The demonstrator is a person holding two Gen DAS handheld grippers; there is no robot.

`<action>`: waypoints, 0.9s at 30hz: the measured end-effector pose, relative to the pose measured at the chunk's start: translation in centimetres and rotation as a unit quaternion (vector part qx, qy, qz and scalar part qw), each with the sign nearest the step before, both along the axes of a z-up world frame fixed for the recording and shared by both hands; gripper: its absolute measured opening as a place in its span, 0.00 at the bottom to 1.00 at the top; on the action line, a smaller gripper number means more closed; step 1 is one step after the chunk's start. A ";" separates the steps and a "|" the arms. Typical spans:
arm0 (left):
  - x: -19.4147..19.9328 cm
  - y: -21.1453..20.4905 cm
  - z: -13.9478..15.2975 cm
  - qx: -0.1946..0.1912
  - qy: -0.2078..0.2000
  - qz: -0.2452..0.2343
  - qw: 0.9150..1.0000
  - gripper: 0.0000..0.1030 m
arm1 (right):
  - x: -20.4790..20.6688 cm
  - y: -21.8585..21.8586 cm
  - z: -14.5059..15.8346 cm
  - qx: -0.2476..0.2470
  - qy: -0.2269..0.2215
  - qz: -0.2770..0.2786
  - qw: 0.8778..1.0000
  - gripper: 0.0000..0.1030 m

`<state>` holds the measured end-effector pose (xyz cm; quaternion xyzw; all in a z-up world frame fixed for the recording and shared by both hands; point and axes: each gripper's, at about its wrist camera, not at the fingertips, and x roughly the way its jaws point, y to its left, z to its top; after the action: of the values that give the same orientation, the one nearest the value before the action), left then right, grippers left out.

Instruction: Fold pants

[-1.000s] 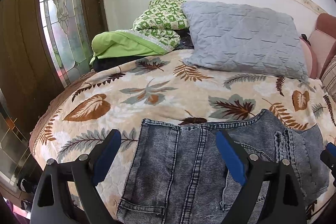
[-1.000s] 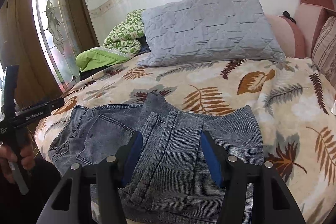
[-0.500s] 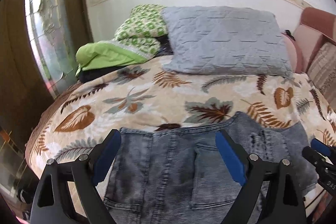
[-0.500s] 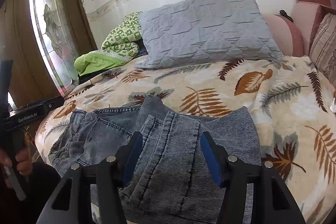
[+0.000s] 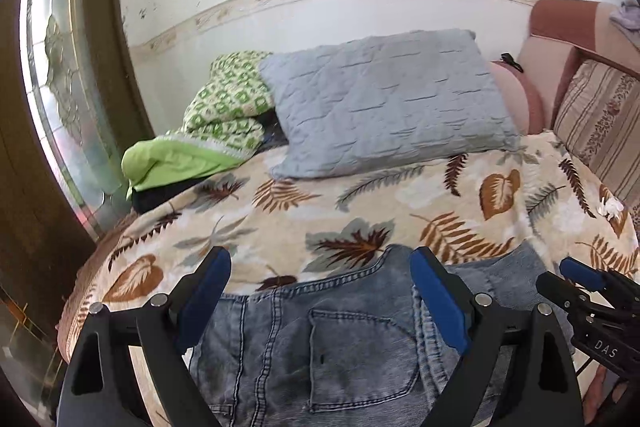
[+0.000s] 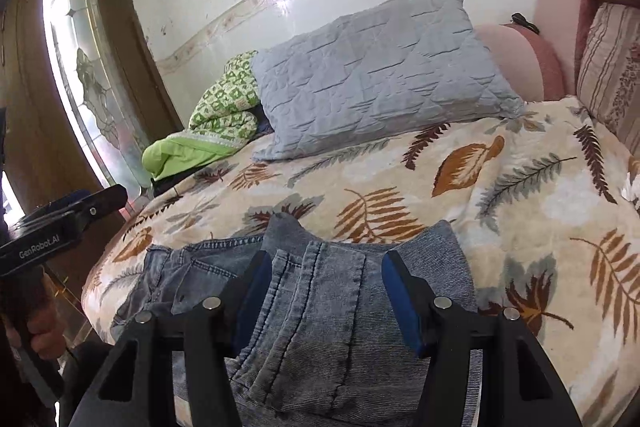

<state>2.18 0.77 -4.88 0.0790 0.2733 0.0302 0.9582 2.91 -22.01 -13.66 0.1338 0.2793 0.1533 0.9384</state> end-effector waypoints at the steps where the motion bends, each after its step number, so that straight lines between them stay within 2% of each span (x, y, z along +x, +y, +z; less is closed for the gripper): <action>1: 0.0 -0.3 0.1 0.001 -0.001 -0.002 1.000 0.89 | 0.0 -0.2 0.1 0.004 -0.001 -0.001 1.000 0.59; 11: -0.2 -2.1 0.0 0.016 0.001 -0.015 1.000 0.89 | -0.2 -1.3 0.8 0.022 -0.009 -0.007 1.000 0.59; 27: 0.0 -1.1 -1.0 0.005 0.014 0.002 1.000 0.89 | -0.1 -0.8 0.5 0.012 -0.002 -0.001 1.000 0.59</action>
<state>2.21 -0.31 -5.89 0.0839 0.2869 0.0326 0.9537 2.77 -22.82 -13.16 0.1449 0.2753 0.1562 0.9374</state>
